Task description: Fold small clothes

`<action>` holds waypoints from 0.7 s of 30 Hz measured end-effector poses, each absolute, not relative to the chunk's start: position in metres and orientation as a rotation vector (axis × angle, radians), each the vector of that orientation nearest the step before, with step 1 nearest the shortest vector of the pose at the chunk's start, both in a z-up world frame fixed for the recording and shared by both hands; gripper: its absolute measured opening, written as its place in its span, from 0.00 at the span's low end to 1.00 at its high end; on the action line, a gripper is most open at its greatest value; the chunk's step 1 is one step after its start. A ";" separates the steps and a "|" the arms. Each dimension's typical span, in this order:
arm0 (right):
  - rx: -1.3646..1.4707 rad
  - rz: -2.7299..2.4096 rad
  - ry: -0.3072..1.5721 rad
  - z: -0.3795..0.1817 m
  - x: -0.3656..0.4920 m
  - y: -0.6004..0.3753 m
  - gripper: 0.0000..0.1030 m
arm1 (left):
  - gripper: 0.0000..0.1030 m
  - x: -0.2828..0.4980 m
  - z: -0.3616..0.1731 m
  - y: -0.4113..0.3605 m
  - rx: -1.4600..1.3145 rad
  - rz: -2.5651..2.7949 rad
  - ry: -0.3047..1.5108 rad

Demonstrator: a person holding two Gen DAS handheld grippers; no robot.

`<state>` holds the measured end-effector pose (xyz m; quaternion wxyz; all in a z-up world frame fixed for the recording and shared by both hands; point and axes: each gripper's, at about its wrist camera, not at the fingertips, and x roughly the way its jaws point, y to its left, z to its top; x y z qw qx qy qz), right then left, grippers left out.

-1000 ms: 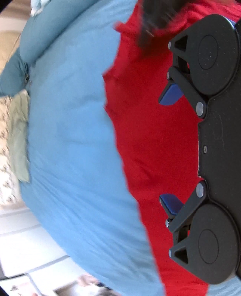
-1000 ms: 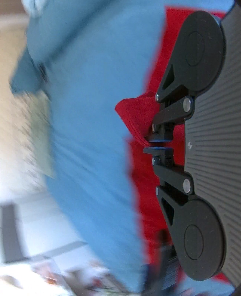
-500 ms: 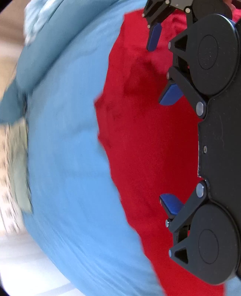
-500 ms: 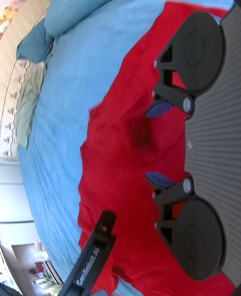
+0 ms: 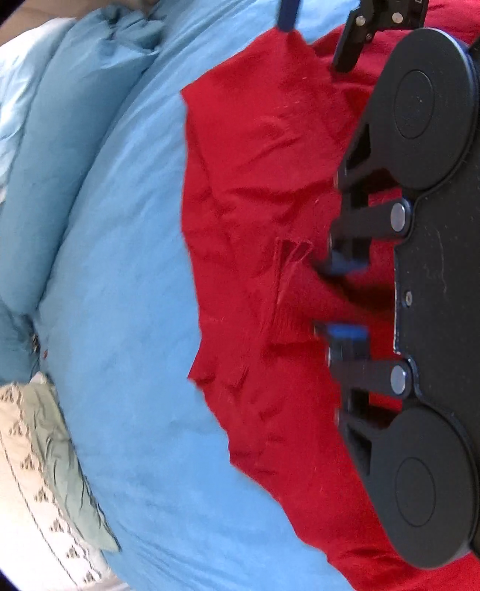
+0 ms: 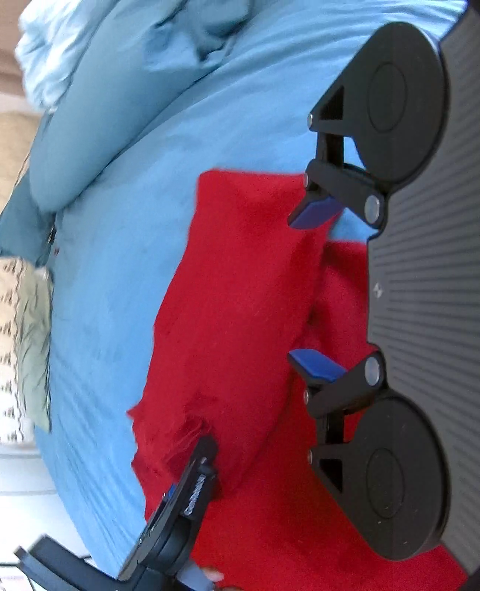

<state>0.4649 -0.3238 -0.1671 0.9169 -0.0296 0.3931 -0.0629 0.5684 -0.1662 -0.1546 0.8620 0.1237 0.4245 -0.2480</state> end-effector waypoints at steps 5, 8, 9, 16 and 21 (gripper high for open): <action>0.033 -0.201 0.817 -0.170 0.456 -0.337 0.87 | 0.09 0.567 -0.142 -0.120 0.084 -0.345 0.868; 0.080 -0.239 0.830 -0.175 0.457 -0.344 0.90 | 0.34 0.570 -0.156 -0.098 -0.040 -0.306 0.942; 0.090 -0.257 0.838 -0.177 0.457 -0.344 0.90 | 0.38 0.571 -0.163 -0.094 -0.074 -0.309 0.969; 0.194 -0.394 0.874 -0.188 0.455 -0.358 0.96 | 0.46 0.574 -0.173 -0.098 -0.171 -0.297 0.939; 0.189 -0.402 0.874 -0.190 0.460 -0.355 0.97 | 0.07 0.570 -0.153 -0.087 -0.203 -0.251 0.885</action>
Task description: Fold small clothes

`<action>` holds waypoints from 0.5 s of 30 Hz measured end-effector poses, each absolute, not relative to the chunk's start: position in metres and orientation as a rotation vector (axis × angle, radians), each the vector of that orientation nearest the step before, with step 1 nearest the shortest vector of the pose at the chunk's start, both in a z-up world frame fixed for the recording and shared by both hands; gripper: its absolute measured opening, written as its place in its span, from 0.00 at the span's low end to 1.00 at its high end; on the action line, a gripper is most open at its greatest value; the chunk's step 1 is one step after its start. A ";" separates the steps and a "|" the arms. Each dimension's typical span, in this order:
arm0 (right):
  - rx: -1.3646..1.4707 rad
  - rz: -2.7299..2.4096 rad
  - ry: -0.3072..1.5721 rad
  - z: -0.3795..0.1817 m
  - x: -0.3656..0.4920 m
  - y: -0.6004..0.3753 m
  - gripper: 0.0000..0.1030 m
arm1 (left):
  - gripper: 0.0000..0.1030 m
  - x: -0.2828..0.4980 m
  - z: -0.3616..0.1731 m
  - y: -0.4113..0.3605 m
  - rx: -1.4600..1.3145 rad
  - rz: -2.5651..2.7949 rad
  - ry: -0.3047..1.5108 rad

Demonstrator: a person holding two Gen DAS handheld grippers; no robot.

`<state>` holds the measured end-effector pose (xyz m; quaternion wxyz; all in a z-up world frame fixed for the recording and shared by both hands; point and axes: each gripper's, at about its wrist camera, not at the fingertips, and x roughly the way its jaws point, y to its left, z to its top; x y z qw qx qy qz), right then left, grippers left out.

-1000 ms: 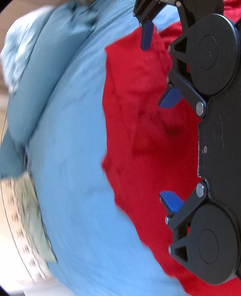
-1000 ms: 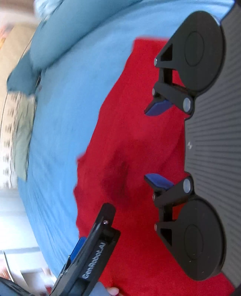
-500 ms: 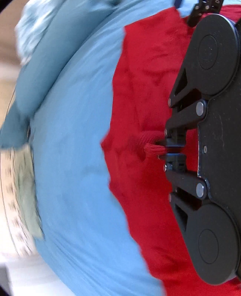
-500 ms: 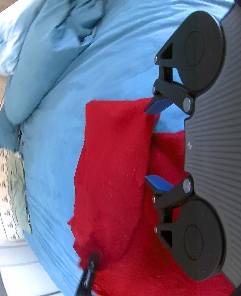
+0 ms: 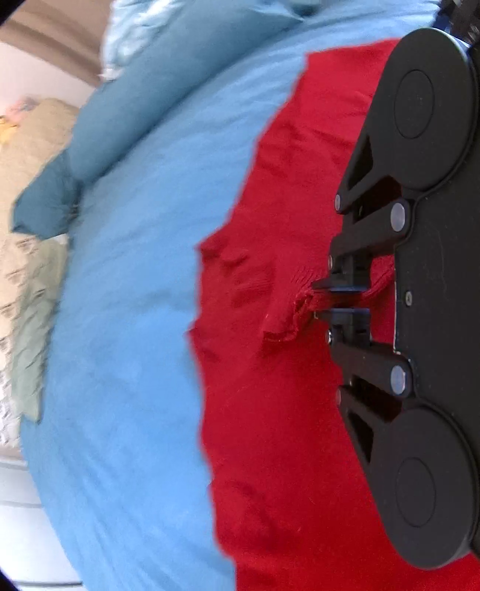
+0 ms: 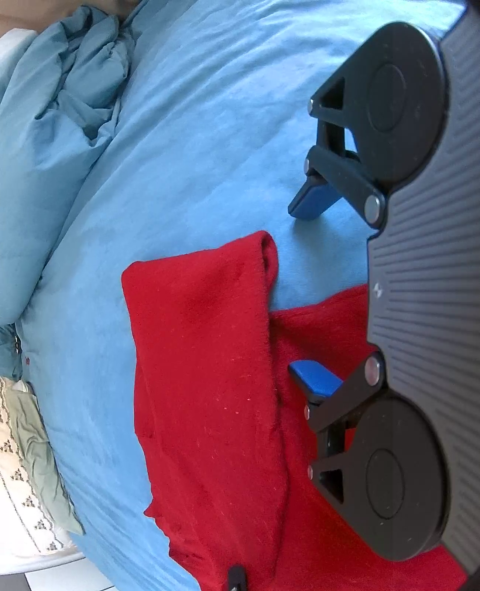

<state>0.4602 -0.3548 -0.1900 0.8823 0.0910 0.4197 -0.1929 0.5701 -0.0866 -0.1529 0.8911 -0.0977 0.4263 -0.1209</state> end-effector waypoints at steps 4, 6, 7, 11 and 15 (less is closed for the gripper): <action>0.175 -0.395 0.886 -0.189 0.468 -0.351 0.97 | 0.07 0.555 -0.119 -0.054 -0.175 -0.116 0.773; 0.174 -0.390 0.892 -0.189 0.471 -0.350 0.97 | 0.07 0.550 -0.114 -0.027 -0.209 -0.051 0.754; 0.165 -0.387 0.892 -0.189 0.473 -0.349 0.97 | 0.07 0.548 -0.114 -0.012 -0.216 -0.020 0.753; 0.092 -0.378 0.879 -0.190 0.484 -0.344 0.97 | 0.07 0.544 -0.131 0.019 -0.224 0.025 0.788; 0.059 -0.449 0.866 -0.191 0.493 -0.354 1.00 | 0.07 0.537 -0.134 0.025 -0.207 0.027 0.789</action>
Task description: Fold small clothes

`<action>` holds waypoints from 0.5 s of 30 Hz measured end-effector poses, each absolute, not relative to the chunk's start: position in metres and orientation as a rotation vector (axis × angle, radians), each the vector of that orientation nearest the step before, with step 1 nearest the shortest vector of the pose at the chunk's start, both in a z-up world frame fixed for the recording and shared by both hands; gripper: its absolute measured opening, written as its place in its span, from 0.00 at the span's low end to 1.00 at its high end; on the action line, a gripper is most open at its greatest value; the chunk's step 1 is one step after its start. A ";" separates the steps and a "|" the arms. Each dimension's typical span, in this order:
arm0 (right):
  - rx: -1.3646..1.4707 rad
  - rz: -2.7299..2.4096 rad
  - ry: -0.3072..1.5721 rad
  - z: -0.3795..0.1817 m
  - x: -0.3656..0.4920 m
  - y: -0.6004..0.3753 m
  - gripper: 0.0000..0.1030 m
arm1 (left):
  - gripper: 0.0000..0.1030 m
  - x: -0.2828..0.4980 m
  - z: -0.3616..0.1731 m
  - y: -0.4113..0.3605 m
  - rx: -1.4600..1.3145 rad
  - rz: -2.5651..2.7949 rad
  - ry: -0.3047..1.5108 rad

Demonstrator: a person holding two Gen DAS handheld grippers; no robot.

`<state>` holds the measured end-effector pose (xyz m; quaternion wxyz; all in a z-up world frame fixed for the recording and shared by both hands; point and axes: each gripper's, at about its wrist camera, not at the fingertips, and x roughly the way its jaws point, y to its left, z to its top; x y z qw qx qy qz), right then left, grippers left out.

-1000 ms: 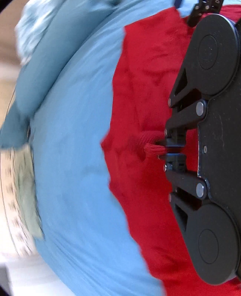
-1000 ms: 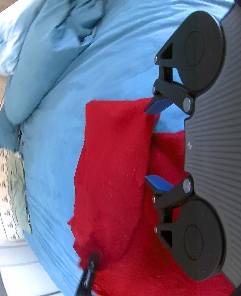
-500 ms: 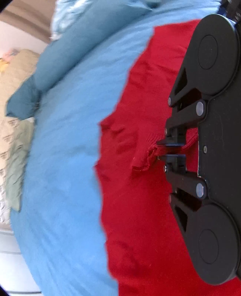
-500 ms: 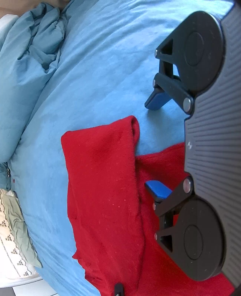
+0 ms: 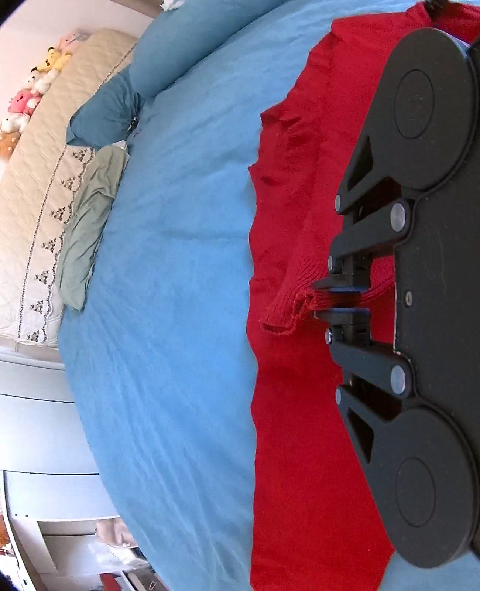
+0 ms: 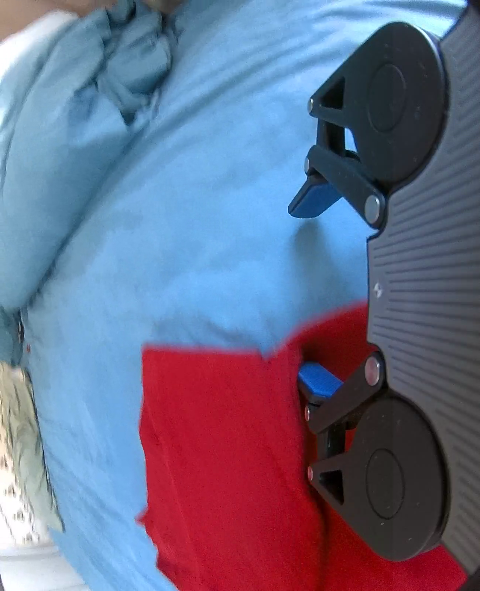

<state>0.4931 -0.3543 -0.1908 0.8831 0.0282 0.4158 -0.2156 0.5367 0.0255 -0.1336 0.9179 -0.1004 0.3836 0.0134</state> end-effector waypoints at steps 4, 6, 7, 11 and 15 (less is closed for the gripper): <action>0.072 -0.457 0.871 -0.194 0.485 -0.368 1.00 | 0.07 0.526 -0.143 0.027 -0.189 0.034 0.811; 0.070 -0.437 0.876 -0.198 0.479 -0.371 1.00 | 0.08 0.521 -0.154 0.031 -0.170 0.034 0.849; 0.074 -0.423 0.878 -0.199 0.477 -0.373 1.00 | 0.13 0.519 -0.159 0.033 -0.162 0.036 0.873; 0.118 -0.358 0.910 -0.194 0.473 -0.384 1.00 | 0.34 0.506 -0.147 0.039 -0.096 0.086 0.883; 0.120 -0.322 0.932 -0.177 0.455 -0.383 1.00 | 0.53 0.486 -0.120 0.048 -0.024 0.124 0.862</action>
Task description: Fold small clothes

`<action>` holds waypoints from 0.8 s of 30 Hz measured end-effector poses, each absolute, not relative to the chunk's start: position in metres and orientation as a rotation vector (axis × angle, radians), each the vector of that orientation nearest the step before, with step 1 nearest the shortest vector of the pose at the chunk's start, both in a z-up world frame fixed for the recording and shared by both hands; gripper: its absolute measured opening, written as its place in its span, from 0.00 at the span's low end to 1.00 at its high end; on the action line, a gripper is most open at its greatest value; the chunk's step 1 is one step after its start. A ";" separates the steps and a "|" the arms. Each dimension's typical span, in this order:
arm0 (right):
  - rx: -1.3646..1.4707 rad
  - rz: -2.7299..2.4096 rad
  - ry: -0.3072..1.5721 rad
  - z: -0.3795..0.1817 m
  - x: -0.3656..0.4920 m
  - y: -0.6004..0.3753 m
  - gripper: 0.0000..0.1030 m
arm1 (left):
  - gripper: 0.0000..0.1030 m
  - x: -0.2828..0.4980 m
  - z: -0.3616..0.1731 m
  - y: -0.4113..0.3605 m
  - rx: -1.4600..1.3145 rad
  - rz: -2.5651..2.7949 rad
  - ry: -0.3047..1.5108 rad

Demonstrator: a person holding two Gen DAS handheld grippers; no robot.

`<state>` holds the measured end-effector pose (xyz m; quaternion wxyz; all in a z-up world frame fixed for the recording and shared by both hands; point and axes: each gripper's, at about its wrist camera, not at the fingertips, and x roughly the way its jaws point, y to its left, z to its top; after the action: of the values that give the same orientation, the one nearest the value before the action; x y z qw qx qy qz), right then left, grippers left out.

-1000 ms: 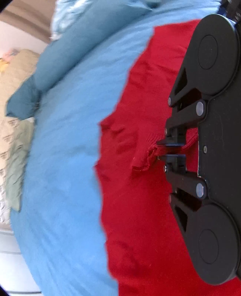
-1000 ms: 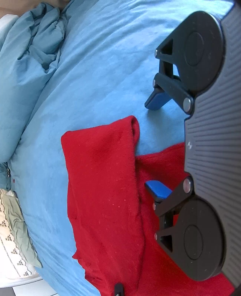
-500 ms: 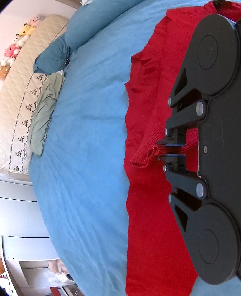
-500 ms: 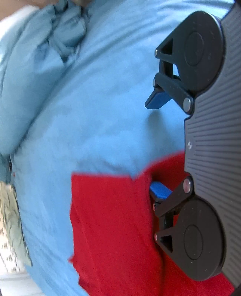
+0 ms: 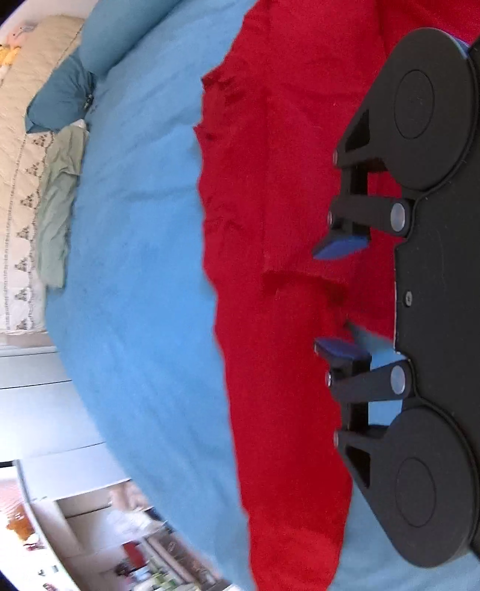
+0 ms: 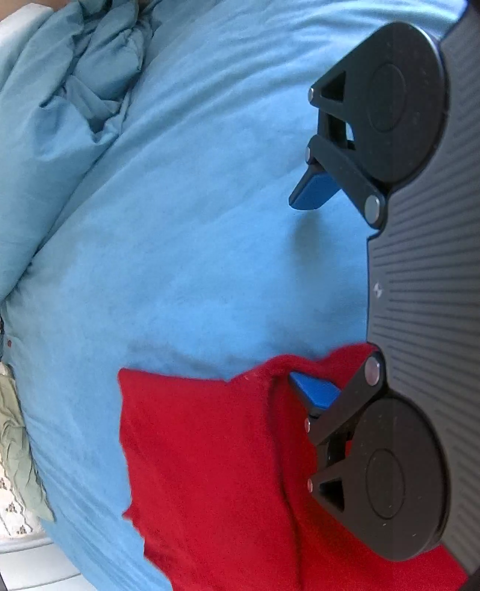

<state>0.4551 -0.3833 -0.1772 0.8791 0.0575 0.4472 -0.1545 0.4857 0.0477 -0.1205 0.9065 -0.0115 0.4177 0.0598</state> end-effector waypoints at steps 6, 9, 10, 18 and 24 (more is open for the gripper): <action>0.171 -0.066 0.864 -0.148 0.481 -0.330 1.00 | 0.64 0.497 -0.104 0.018 -0.006 -0.032 0.812; 0.157 -0.065 0.878 -0.169 0.505 -0.314 1.00 | 0.65 0.515 -0.115 0.000 0.006 -0.065 0.820; 0.157 -0.083 0.907 -0.180 0.510 -0.314 1.00 | 0.65 0.521 -0.118 -0.005 0.010 -0.065 0.831; 0.155 -0.022 0.858 -0.165 0.508 -0.322 1.00 | 0.67 0.538 -0.140 -0.009 0.033 -0.079 0.871; 0.144 0.026 0.802 -0.168 0.579 -0.323 1.00 | 0.67 0.534 -0.168 0.002 0.021 -0.053 0.936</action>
<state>0.5795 -0.3234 -0.1676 0.9181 0.0699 0.3900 0.0124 0.5341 0.0017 -0.1684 0.8921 0.0102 0.4509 -0.0257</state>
